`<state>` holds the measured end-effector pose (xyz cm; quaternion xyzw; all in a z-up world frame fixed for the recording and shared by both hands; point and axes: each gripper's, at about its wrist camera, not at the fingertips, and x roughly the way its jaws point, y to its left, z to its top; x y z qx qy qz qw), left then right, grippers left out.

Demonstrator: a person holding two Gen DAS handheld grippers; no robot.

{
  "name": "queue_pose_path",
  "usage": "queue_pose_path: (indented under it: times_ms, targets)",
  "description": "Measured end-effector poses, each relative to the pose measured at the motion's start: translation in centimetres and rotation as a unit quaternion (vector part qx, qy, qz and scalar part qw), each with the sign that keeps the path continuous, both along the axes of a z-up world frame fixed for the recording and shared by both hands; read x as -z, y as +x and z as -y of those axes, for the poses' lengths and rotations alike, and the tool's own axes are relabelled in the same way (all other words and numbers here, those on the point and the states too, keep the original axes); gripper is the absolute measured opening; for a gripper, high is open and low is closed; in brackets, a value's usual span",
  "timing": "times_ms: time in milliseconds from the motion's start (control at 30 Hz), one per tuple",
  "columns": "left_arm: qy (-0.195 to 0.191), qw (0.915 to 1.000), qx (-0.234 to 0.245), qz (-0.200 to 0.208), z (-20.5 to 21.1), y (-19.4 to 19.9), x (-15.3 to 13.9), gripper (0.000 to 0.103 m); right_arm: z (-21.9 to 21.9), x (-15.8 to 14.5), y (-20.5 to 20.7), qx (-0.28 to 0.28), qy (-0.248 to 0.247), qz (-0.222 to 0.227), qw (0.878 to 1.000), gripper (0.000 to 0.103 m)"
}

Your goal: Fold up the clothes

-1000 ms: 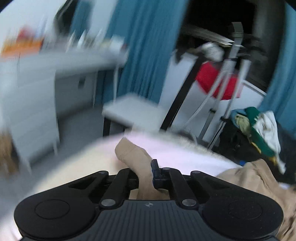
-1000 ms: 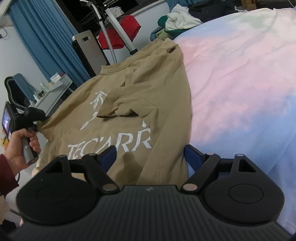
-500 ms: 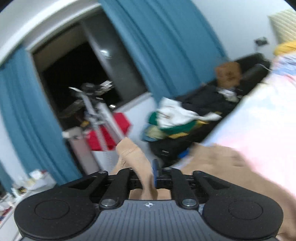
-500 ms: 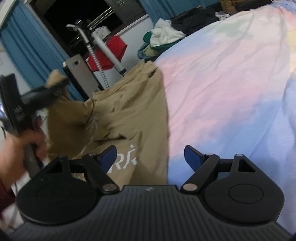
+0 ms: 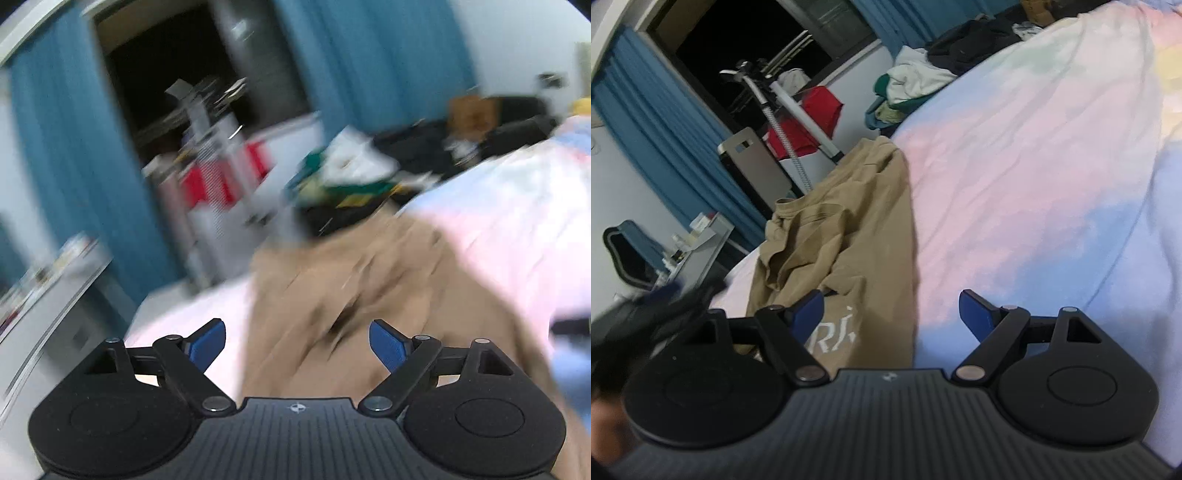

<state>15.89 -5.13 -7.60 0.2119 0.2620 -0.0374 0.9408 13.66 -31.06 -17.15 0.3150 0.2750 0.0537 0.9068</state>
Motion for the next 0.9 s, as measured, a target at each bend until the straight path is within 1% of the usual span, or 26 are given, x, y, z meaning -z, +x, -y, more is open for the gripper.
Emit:
queue_pose_path:
  times_ms: [33,100,167,233,267,300,333,367,400,467,533,600,667,767,833,867,900]
  targets:
    - [0.002,0.9995,-0.021,-0.023,-1.1,-1.6,-0.1,0.087,-0.3,-0.2,0.0,-0.008,-0.003,0.005,1.000,0.082]
    - [-0.025,0.9973,-0.046,-0.052,-3.5,-5.1,-0.2,0.087,-0.8,-0.5,-0.1,-0.023,-0.009,0.016,1.000,0.083]
    - [-0.054,0.9939,-0.072,-0.063,-5.5,-8.1,0.0,0.087,-1.3,-0.8,-0.2,-0.039,-0.014,0.026,0.999,0.083]
    - [-0.081,0.9896,-0.096,-0.070,-7.0,-9.9,0.6,0.087,-2.1,-1.5,-0.4,-0.059,-0.022,0.040,0.997,0.082]
    - [-0.094,0.9870,-0.108,-0.074,-7.8,-10.6,1.0,0.087,-2.7,-1.8,0.1,-0.067,-0.022,0.038,0.997,0.082]
    - [-0.098,0.9862,-0.109,-0.077,-8.3,-11.0,1.3,0.085,-3.3,-2.1,0.6,-0.074,-0.022,0.036,0.996,0.078]
    - [-0.097,0.9866,-0.103,-0.080,-8.5,-11.2,1.5,0.084,-3.9,-2.4,1.0,-0.081,-0.021,0.034,0.996,0.068]
    - [-0.092,0.9878,-0.098,-0.078,-8.7,-11.7,1.7,0.084,-4.5,-2.6,1.5,-0.088,-0.021,0.032,0.995,0.061]
    - [-0.086,0.9892,-0.093,-0.073,-8.6,-11.9,1.8,0.084,-5.1,-2.9,2.0,-0.095,-0.020,0.030,0.995,0.058]
    - [-0.091,0.9900,-0.082,-0.069,-8.5,-11.0,2.4,0.084,-6.3,-3.5,2.9,-0.109,-0.019,0.027,0.993,0.048]
    - [-0.104,0.9894,-0.071,-0.073,-8.7,-10.7,2.9,0.084,-7.5,-4.1,3.9,-0.124,-0.018,0.023,0.992,0.045]
    - [-0.116,0.9878,-0.063,-0.082,-9.1,-10.5,3.5,0.082,-8.8,-4.6,5.1,-0.137,-0.016,0.018,0.990,0.045]
    - [-0.130,0.9855,-0.065,-0.088,-9.7,-10.3,4.1,0.081,-10.6,-4.2,8.5,-0.142,-0.006,0.004,0.990,0.045]
    - [-0.144,0.9834,-0.060,-0.093,-10.3,-10.3,4.5,0.081,-13.0,-3.1,13.5,-0.124,-0.006,-0.023,0.992,0.044]
    - [-0.156,0.9818,-0.055,-0.095,-10.7,-10.4,4.5,0.081,-14.0,-2.2,15.9,-0.110,-0.008,-0.033,0.993,0.044]
    - [-0.159,0.9813,-0.052,-0.095,-10.8,-10.5,4.6,0.081,-14.4,-1.8,16.7,-0.105,-0.014,-0.037,0.994,0.044]
    - [-0.161,0.9812,-0.049,-0.094,-10.9,-10.6,4.7,0.081,-14.7,-1.6,17.4,-0.098,-0.028,-0.041,0.994,0.042]
